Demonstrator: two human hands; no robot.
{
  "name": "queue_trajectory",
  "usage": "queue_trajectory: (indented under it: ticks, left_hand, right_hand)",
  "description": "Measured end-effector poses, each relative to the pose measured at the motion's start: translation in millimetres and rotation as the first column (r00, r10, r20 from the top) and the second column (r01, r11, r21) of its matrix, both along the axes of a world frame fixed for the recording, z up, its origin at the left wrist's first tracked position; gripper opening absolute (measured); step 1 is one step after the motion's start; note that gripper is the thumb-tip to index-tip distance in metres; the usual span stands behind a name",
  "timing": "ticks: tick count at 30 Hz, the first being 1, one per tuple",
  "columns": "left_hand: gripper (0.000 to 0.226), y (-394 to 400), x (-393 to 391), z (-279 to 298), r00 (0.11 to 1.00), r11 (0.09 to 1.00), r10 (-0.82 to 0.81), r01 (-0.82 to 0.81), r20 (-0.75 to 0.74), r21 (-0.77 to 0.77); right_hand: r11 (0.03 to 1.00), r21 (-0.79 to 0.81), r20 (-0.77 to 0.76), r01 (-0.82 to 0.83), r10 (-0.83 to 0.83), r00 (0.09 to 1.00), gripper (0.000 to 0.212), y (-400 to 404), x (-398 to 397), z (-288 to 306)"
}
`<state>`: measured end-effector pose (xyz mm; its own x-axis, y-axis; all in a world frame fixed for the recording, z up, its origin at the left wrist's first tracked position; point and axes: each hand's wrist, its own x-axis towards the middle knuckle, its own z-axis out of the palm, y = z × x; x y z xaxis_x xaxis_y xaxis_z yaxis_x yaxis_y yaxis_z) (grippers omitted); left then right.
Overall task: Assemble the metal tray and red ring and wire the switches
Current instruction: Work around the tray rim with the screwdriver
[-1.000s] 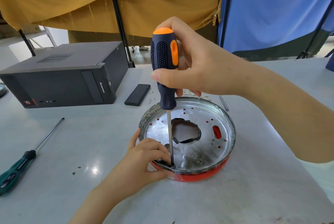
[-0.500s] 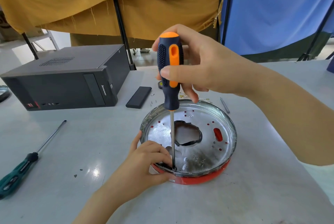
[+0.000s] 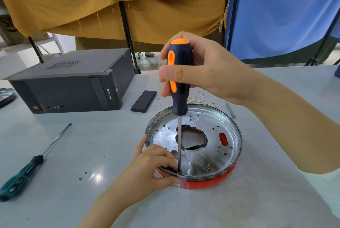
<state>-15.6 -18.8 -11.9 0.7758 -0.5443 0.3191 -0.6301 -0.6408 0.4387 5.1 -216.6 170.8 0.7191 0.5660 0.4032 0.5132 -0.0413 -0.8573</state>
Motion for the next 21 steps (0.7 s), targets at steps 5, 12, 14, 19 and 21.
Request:
queue_trajectory:
  ticks: [5, 12, 14, 19, 21]
  left_hand:
    - [0.028, 1, 0, -1, 1.000, 1.000, -0.005, 0.005, 0.008, -0.023]
    - [0.082, 12, -2, 4, 0.988, 0.979, -0.032, 0.002, -0.148, -0.203]
    - [0.071, 16, 2, 5, 0.973, 0.897, 0.030, -0.127, -0.227, -0.423]
    - [0.043, 2, 25, -17, 0.874, 0.632, 0.093, -0.423, -0.477, -0.650]
    - [0.047, -6, 25, -26, 0.867, 0.591, 0.065, -0.432, -0.494, -0.681]
  right_hand:
    - [0.995, 0.030, 0.147, 0.099, -0.103, 0.984, 0.027, 14, 1, -2]
    - [0.943, 0.235, -0.190, -0.237, 0.284, 0.940, 0.032, -2, 2, -5]
    - [0.927, 0.266, -0.211, -0.263, 0.322, 0.923, 0.038, -2, 4, -6]
    - [0.939, 0.218, -0.183, -0.266, 0.307, 0.934, 0.035, 4, 4, -7]
    - [0.950, 0.167, -0.142, -0.262, 0.286, 0.948, 0.034, 5, 2, -6]
